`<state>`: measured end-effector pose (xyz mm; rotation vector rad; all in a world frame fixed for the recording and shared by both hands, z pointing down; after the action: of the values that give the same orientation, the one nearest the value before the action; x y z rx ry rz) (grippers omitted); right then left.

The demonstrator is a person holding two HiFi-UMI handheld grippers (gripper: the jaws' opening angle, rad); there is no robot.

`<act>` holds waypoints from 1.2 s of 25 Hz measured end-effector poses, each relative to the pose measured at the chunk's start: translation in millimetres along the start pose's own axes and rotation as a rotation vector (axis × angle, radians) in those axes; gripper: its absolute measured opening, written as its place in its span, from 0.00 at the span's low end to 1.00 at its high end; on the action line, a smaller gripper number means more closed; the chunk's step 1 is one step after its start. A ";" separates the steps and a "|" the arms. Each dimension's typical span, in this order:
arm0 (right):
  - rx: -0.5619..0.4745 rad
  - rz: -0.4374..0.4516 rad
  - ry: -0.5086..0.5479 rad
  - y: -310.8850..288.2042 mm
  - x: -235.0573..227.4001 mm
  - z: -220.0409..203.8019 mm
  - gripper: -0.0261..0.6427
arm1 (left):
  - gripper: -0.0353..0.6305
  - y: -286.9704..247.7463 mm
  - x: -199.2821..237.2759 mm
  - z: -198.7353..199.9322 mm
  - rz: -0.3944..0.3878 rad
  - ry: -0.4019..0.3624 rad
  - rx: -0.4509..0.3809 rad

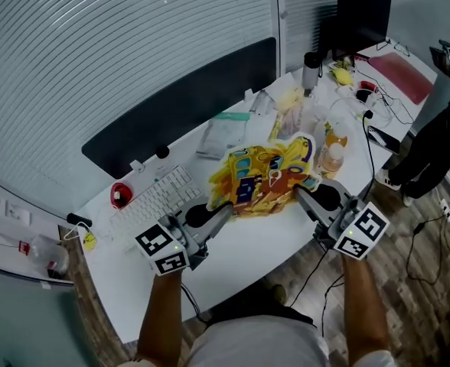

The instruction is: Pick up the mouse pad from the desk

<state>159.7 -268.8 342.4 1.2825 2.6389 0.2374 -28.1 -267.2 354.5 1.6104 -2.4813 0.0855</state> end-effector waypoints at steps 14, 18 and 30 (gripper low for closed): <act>-0.006 -0.171 0.228 -1.6 22.6 30.6 0.09 | 0.09 -5.6 -8.5 23.9 0.218 -0.099 -0.101; -0.030 -0.200 0.264 -3.1 29.3 38.9 0.08 | 0.09 -5.5 -12.1 32.6 0.256 -0.136 -0.143; -0.044 -0.271 0.283 -5.0 33.4 39.5 0.07 | 0.09 -2.6 -17.1 37.7 0.293 -0.179 -0.184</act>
<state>145.4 -243.3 299.5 0.9211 2.9857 0.4610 -23.6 -258.4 314.2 1.2240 -2.7498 -0.2512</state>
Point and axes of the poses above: the fingertips, and each gripper's own axes: y backward along the fingers, x to its left, z out of its top, the point moved 3 cm from there along y, backward along the fingers, and after that the axes turned 5 degrees about -x, right-handed, at the moved point
